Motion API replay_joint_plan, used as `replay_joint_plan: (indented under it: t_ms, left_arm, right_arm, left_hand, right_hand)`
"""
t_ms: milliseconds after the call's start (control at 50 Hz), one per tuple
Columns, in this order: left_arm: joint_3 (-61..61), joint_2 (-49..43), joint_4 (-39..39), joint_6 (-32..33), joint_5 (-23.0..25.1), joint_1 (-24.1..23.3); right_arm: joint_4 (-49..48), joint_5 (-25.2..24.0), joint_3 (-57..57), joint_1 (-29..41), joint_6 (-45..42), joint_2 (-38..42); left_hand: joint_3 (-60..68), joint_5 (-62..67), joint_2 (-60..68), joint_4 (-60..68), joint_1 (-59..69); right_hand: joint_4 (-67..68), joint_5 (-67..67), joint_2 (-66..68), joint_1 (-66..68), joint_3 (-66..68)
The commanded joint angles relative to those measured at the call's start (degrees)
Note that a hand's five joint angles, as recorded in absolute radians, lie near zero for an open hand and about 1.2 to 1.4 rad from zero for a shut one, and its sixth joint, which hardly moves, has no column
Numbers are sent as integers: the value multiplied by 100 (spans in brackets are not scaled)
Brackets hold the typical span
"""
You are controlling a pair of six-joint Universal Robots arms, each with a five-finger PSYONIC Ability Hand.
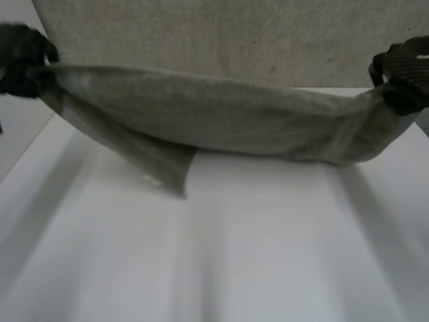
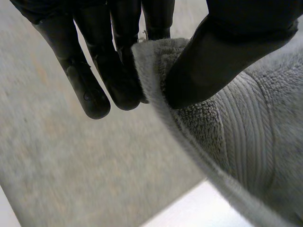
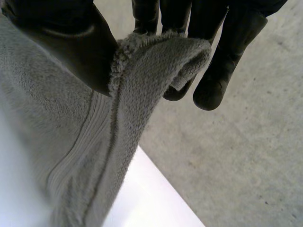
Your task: Fold the towel.
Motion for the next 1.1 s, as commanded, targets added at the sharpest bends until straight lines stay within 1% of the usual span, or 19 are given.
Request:
replay_joint_plan:
  t_ms: [20,120,180,220,280,320,340,420,440,480,500,540,600,720,840,880,940,980,1100]
  left_arm:
    - [-57,467,10,-724,117,51]
    - [-13,300,10,-759,20,-54]
    - [277,-236,10,-759,-59,-274]
    - [854,-997,-77,-733,-338,-702]
    - [1191,-1432,-157,-715,-577,-880]
    - [2118,-2280,-603,-654,-936,-1073]
    - [2123,-2284,-605,-653,-938,-1074]
    - [4321,-3458,-1516,-592,-1271,-1214]
    - [4329,-3462,-1519,-592,-1272,-1214]
    - [6235,-3908,-2140,-653,-1464,-1433]
    - [6245,-3910,-2143,-653,-1465,-1434]
    - [7741,-3989,-2441,-723,-1666,-1495]
    - [8327,-3867,-2320,-986,-1746,-1487]
    - [7959,-3638,-1713,-1339,-1746,-1495]
    - [6078,-3506,-1458,-1277,-1676,-1575]
    - [4819,-3366,-1284,-1137,-1676,-1566]
    - [4189,-3295,-1027,-970,-1676,-1566]
    - [2973,-3146,-380,-497,-1650,-1548]
    - [1517,-2697,194,-3,-1632,-1495]
  right_arm:
    - [289,-231,-11,-85,300,-232]
    - [245,-116,-213,30,283,-39]
    - [193,226,-661,258,248,620]
    - [210,664,-1229,608,47,1329]
    - [228,894,-1496,750,-157,1622]
    - [184,1402,-2091,1030,-690,2199]
    - [184,1404,-2094,1032,-693,2202]
    - [-253,1991,-3311,1505,-1263,2816]
    - [-256,1993,-3315,1506,-1264,2817]
    - [-1086,2255,-3989,1681,-1282,2792]
    - [-1090,2257,-3992,1682,-1282,2791]
    - [-1686,2274,-4255,1752,-1168,2494]
    - [-1907,2230,-4247,1787,-783,2256]
    - [-1899,1976,-3573,1717,-403,2264]
    - [-1908,1923,-2753,1691,-411,2360]
    - [-1908,1923,-2246,1691,-420,2439]
    - [-1908,1923,-2015,1682,-420,2466]
    - [-1908,1958,-1595,1673,-420,2466]
    - [-1785,1949,-839,1621,-412,2186]
  left_hand:
    - [486,375,430,231,564]
    - [486,375,430,231,564]
    - [486,375,430,231,564]
    - [486,375,430,231,564]
    - [486,375,430,231,564]
    - [486,375,430,231,564]
    - [486,375,430,231,564]
    - [486,375,430,231,564]
    - [486,375,430,231,564]
    - [486,375,430,231,564]
    - [486,375,430,231,564]
    - [486,375,430,231,564]
    - [486,375,430,231,564]
    - [486,375,430,231,564]
    - [486,375,430,231,564]
    - [486,375,430,231,564]
    - [486,375,430,231,564]
    - [486,375,430,231,564]
    - [486,375,430,231,564]
  right_hand:
    - [346,443,572,470,490]
    - [346,443,572,470,490]
    - [346,443,572,470,490]
    - [346,443,572,470,490]
    - [346,443,572,470,490]
    - [346,443,572,470,490]
    - [346,443,572,470,490]
    - [346,443,572,470,490]
    - [346,443,572,470,490]
    - [346,443,572,470,490]
    - [346,443,572,470,490]
    - [346,443,572,470,490]
    - [346,443,572,470,490]
    - [346,443,572,470,490]
    - [346,443,572,470,490]
    - [346,443,572,470,490]
    - [346,443,572,470,490]
    - [346,443,572,470,490]
    - [346,443,572,470,490]
